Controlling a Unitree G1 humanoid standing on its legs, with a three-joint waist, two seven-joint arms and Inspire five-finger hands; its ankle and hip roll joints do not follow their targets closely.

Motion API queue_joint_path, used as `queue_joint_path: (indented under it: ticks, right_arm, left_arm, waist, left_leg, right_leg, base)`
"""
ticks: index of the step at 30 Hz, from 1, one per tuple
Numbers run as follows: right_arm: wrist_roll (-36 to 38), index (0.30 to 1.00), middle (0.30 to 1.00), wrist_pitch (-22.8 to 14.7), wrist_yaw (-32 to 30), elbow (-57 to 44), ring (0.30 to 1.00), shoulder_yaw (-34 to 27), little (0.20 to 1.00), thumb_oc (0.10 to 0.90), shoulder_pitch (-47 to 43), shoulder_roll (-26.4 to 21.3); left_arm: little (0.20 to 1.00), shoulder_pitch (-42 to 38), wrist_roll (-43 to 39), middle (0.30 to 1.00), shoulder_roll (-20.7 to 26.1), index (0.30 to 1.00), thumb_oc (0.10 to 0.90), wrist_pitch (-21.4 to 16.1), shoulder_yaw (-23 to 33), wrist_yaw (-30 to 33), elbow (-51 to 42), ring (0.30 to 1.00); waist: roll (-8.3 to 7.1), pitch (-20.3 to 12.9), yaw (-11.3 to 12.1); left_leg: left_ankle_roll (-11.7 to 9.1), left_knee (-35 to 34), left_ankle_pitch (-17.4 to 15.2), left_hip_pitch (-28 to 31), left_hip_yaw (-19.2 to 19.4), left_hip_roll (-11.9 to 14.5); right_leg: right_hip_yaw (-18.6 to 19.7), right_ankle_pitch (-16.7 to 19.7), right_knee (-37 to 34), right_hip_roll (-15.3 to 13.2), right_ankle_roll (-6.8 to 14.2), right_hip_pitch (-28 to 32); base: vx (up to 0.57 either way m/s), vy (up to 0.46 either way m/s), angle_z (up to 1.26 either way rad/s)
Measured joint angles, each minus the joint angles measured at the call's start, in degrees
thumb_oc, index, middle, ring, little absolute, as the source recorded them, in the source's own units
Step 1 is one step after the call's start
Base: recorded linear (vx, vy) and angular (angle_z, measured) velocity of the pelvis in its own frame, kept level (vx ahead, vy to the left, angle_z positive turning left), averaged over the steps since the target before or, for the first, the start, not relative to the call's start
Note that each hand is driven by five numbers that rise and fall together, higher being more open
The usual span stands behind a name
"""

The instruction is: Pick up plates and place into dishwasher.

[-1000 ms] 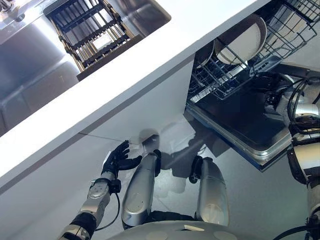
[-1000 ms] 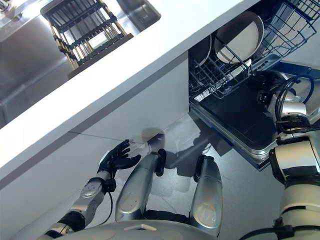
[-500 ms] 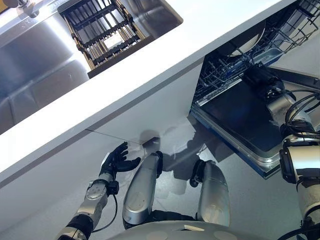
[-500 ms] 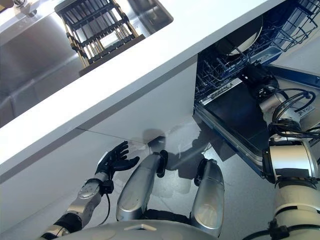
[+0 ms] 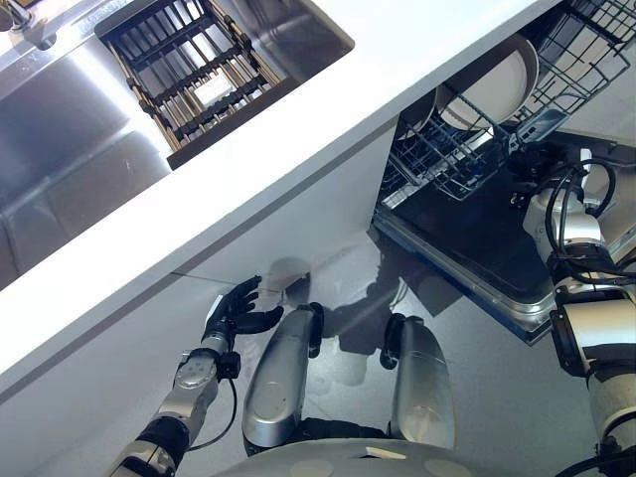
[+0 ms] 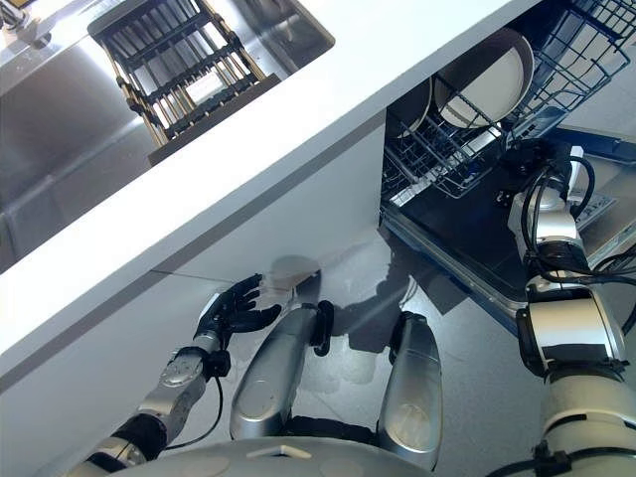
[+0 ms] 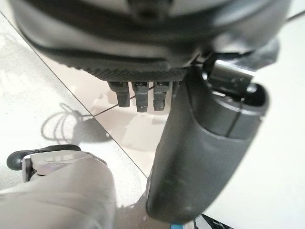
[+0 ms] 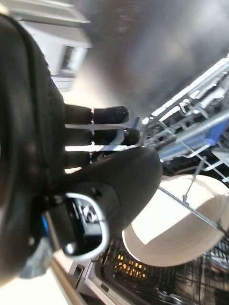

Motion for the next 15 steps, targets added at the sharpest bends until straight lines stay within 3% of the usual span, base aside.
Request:
queue_joint_path:
  ticks: [3,7,8,9,15]
  right_arm:
    - [-5.5,0.3,0.3,-0.5,-5.4,0.0,0.3,0.0,0.2,0.1,1.6,-1.2]
    - [-7.9,0.3,0.3,-1.8,-7.4,0.0,0.3,0.0,0.2,0.1,2.3,-2.9]
    - [-7.9,0.366,0.366,-2.1,-7.4,0.0,0.366,0.0,0.277,0.177,2.5,-3.2]
    - [-7.9,0.9,0.9,-2.5,-7.4,0.1,0.9,0.0,0.9,0.8,2.6,-3.4]
    - [-9.6,0.9,0.9,-4.5,-7.3,0.6,0.9,0.1,0.9,0.8,2.6,-3.9]
  left_arm:
    - [0.9,0.5,0.0,0.9,0.0,0.9,0.8,0.0,0.0,0.0,0.4,0.9]
    - [0.9,0.7,0.0,0.9,-0.1,0.9,0.8,-0.2,0.0,0.0,1.6,0.9]
    - [0.9,0.7,0.0,0.9,-0.1,0.9,0.8,-0.5,0.0,0.1,1.9,0.9]
    - [0.9,0.7,-0.1,0.9,-0.1,0.9,0.8,-1.0,0.0,0.1,2.2,0.9]
    - [0.9,0.5,-0.1,0.9,-0.1,0.9,0.8,-1.3,0.1,0.3,2.2,0.9]
  waist:
    - [-0.22,0.1,-0.9]
    - [-0.23,0.1,-2.5]
    - [-0.23,0.1,-2.7]
    - [-0.23,0.1,-2.8]
    - [-0.21,0.1,-2.9]
  left_leg:
    - [0.4,-0.1,-0.2,0.0,0.6,0.0]
    - [0.5,-0.1,-0.4,0.0,0.7,0.0]
    - [0.5,-0.1,-0.4,0.0,0.7,0.1]
    - [0.4,-0.1,-0.5,0.0,0.6,0.1]
    - [0.2,-0.3,-0.4,0.0,0.5,0.1]
  right_leg:
    - [0.5,0.1,-0.4,0.0,0.1,-0.1]
    - [0.6,0.1,-0.5,0.0,0.1,-0.2]
    - [0.6,0.1,-0.4,0.1,0.1,-0.2]
    - [0.5,0.1,-0.3,0.1,0.1,-0.3]
    - [0.6,-0.1,0.0,0.2,-0.2,-0.6]
  base:
    - [-0.06,0.021,-0.07]
    - [-0.05,-0.002,-0.03]
    - [-0.07,-0.013,-0.04]
    - [-0.05,-0.008,-0.01]
    - [-0.04,-0.017,-0.01]
